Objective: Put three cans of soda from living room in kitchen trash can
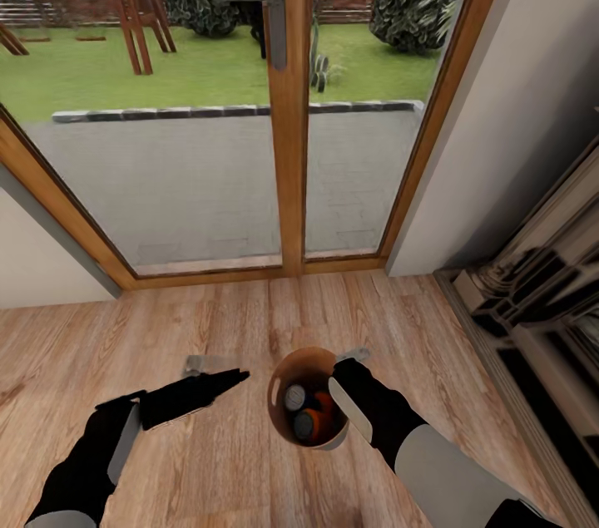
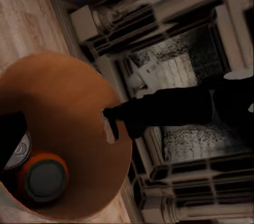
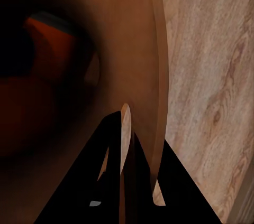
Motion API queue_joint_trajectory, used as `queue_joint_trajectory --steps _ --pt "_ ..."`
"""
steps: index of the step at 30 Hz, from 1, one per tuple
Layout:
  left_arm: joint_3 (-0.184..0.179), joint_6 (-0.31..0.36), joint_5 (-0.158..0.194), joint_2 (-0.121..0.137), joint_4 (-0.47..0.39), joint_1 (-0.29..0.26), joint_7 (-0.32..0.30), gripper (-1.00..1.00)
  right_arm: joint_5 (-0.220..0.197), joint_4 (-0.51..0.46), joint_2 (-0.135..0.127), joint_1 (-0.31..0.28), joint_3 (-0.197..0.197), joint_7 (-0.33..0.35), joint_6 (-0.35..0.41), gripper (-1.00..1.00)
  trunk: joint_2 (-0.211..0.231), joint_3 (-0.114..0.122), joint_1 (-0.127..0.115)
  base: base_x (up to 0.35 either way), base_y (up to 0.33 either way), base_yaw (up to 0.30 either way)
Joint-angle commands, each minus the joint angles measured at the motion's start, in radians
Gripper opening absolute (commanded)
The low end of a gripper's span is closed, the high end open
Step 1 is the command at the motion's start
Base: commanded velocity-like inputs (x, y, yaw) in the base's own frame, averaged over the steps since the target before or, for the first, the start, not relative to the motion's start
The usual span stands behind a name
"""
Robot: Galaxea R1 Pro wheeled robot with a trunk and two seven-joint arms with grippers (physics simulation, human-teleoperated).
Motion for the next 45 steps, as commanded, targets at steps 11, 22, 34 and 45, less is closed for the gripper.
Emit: queue_joint_trajectory --steps 11,22,34,45 --pt "0.141 -0.003 -0.004 0.205 0.138 0.000 -0.269 1.00 -0.007 -0.001 -0.001 -0.001 -0.001 0.007 -0.002 -1.00 0.000 0.000 0.000 0.000 0.000 0.000" --pt "0.151 -0.185 -0.011 0.313 0.378 0.000 -0.200 1.00 -0.009 -0.009 -0.001 -0.001 -0.001 0.013 -0.003 -1.00 0.000 0.000 0.000 0.000 0.000 0.000" --pt "0.146 -0.385 -0.010 0.324 0.534 0.000 -0.064 1.00 -0.009 -0.012 -0.002 0.000 -0.002 0.018 -0.004 -1.00 0.000 0.000 0.000 0.000 0.000 0.000" --pt "0.147 -0.419 -0.011 0.350 0.550 0.000 -0.226 1.00 -0.010 -0.012 -0.003 -0.001 -0.003 0.019 -0.005 -1.00 0.000 0.000 0.000 0.000 0.000 0.000"
